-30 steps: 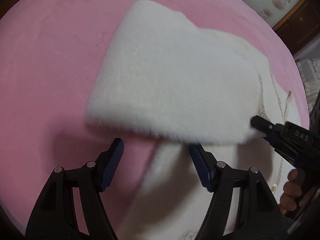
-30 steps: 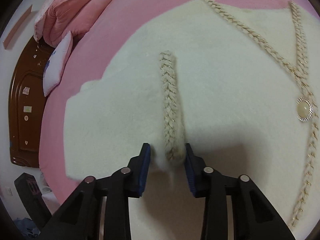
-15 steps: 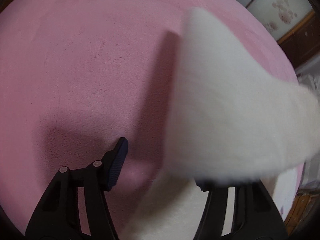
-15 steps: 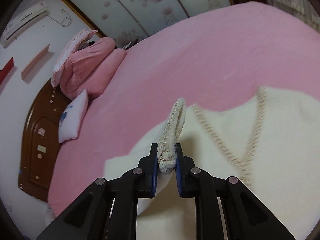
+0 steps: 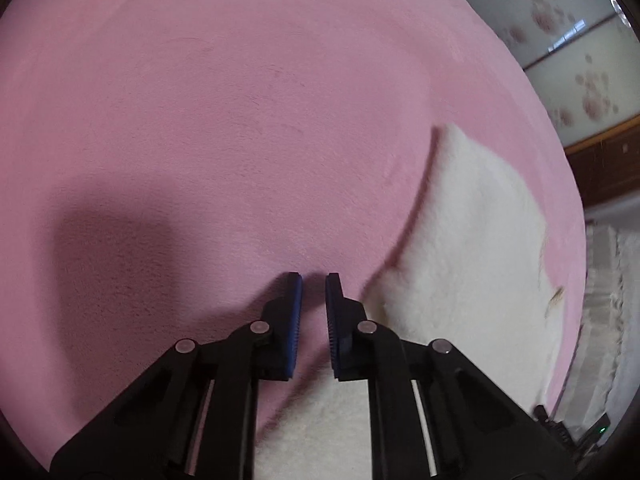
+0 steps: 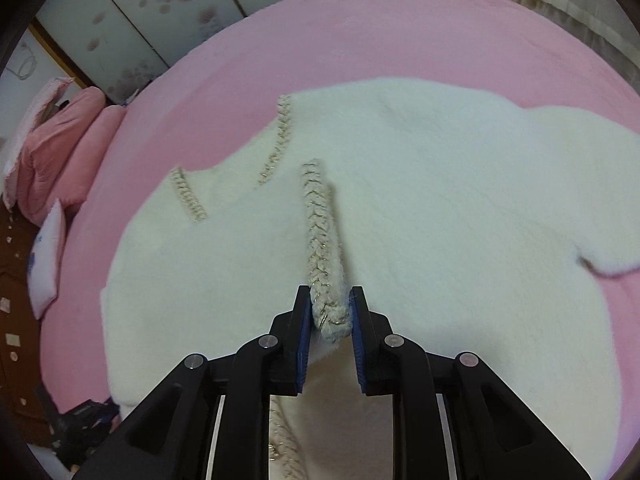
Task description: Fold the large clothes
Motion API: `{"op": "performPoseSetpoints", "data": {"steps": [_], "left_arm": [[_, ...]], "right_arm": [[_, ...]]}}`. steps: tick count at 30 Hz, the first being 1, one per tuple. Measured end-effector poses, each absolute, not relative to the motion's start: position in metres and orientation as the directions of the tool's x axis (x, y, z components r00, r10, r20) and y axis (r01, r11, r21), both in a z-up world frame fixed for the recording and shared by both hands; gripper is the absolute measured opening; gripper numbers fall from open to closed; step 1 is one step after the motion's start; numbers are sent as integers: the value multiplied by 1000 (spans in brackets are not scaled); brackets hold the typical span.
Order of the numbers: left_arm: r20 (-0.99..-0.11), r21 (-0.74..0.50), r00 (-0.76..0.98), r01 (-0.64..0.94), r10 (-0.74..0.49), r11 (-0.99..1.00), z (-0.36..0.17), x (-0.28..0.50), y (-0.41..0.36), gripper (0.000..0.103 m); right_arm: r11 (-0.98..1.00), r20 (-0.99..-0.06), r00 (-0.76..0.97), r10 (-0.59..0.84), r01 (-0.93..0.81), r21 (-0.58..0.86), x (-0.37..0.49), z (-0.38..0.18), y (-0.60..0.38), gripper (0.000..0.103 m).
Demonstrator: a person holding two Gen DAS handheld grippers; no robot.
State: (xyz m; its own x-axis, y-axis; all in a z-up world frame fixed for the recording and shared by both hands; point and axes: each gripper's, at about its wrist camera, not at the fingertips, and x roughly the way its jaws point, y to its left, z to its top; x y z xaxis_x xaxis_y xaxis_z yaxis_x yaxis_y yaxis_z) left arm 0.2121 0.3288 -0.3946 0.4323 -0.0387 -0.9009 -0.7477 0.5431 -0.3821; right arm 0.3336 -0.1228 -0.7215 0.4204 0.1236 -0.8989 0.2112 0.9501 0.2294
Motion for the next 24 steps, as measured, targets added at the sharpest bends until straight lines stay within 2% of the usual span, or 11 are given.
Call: {"op": "performPoseSetpoints", "data": {"steps": [3,4,5,7,11,13,14,15,16,19,24], "left_arm": [[-910,-338,414,-727,-11,598,-376,210,329,10],[-912,-328,411,-710,-11,623,-368,209,325,10],[-904,-333,427,-678,-18,655,-356,209,317,10],[-886,-356,459,-595,-59,720,-338,212,296,10],[-867,-381,475,-438,-150,814,-325,233,241,10],[-892,-372,417,-461,-173,806,-339,250,230,10],[-906,-373,379,-504,-189,779,-354,257,233,10],[-913,-376,354,-541,-202,752,-366,260,235,10],[-926,-359,322,-582,-199,729,-373,281,238,10],[-943,-325,283,-649,-178,688,-404,275,249,1],[-938,-315,330,-701,-100,640,-398,232,269,1]], "right_arm": [[972,-891,453,10,206,116,328,-709,-118,28],[974,-878,478,-10,204,99,327,-699,-118,33],[974,-866,499,-18,203,97,325,-686,-117,45],[973,-827,561,30,172,152,322,-657,-115,59],[934,-802,545,246,88,346,313,-646,-80,61],[854,-797,407,447,72,515,321,-671,-59,61],[819,-784,346,515,72,569,324,-683,-48,52],[783,-763,285,580,64,619,326,-698,-37,36],[761,-753,223,618,69,645,327,-713,-25,30],[817,-824,56,564,105,566,325,-743,-2,24],[873,-857,203,473,18,487,313,-716,-37,19]]}}
